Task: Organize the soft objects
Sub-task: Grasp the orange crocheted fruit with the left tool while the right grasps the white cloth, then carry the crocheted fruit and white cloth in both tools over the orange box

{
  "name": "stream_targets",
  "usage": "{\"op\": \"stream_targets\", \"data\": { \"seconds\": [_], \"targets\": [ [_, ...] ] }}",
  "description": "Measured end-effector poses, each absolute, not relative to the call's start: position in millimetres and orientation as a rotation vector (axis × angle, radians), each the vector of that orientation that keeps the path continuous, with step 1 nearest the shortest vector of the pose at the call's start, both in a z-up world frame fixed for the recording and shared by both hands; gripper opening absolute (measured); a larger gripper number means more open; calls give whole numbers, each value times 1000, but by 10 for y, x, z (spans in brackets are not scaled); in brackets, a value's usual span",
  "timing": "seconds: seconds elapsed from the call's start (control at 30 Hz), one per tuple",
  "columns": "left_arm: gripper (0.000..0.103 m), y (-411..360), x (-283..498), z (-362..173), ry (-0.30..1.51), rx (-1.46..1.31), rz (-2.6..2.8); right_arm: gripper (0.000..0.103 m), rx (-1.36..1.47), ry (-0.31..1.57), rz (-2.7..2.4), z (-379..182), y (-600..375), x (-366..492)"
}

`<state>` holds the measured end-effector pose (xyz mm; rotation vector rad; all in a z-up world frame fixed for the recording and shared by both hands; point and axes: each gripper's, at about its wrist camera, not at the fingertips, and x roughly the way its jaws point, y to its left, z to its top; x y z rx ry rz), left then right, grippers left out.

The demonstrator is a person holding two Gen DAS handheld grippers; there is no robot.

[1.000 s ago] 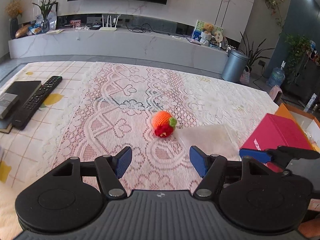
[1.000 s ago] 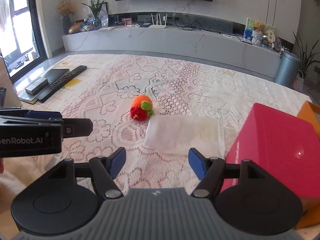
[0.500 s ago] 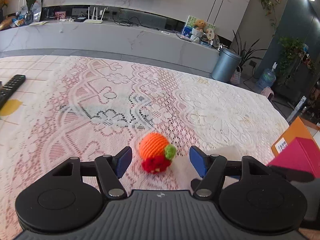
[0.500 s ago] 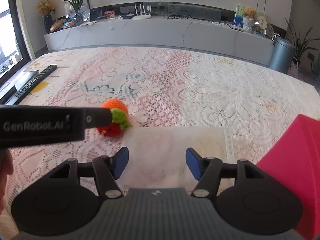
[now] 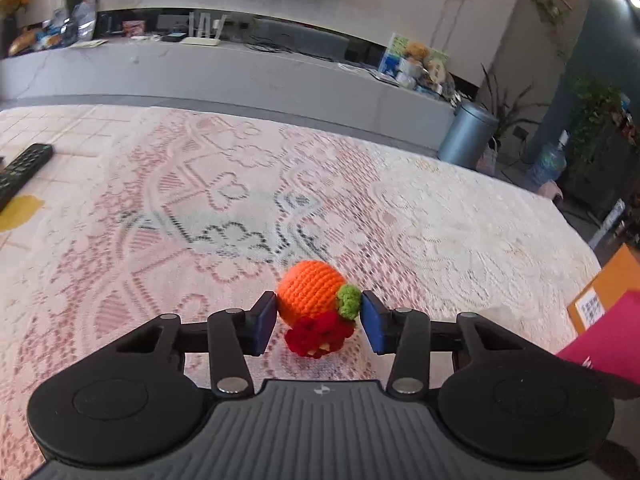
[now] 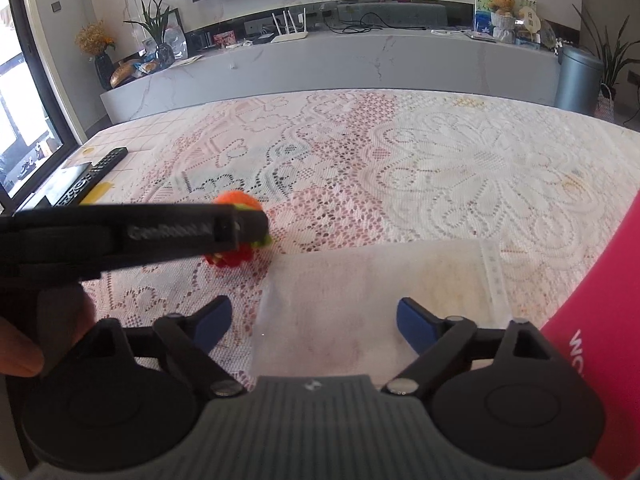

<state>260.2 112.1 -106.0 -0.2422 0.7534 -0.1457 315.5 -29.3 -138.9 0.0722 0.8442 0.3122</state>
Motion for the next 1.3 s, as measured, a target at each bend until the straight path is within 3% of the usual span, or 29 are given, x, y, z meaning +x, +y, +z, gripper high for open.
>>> {"op": "stream_targets", "data": {
  "seconds": [0.13,0.23,0.27,0.33,0.43,0.5,0.6,0.9,1.3],
  "targets": [
    [51,1263,2458,-1013,788,-296,-97,92,65,844,296,-1430,-267,3179],
    [51,1312,2383,-1004,807,-332,-90,81,62,827,258,-1423,-283,3180],
    [51,1316,2358,-986,803,-342,-97,72,50,822,245,-1420,-285,3178],
    [51,1295,2331,-955,793,-348,-110,65,56,818,240,-1414,-315,3178],
    [52,1256,2316,-945,795,-336,-121,40,67,815,206,-1402,-379,3177],
    [51,1231,2307,-950,799,-330,-127,16,86,820,191,-1401,-438,3193],
    [51,1187,2275,-936,797,-325,-139,9,96,831,182,-1391,-470,3215],
    [51,1143,2067,-827,756,-311,-125,5,61,762,220,-1115,-424,3024],
    [51,1012,1416,-451,674,-299,-126,5,115,615,322,-285,-664,2292]
  ]
}}
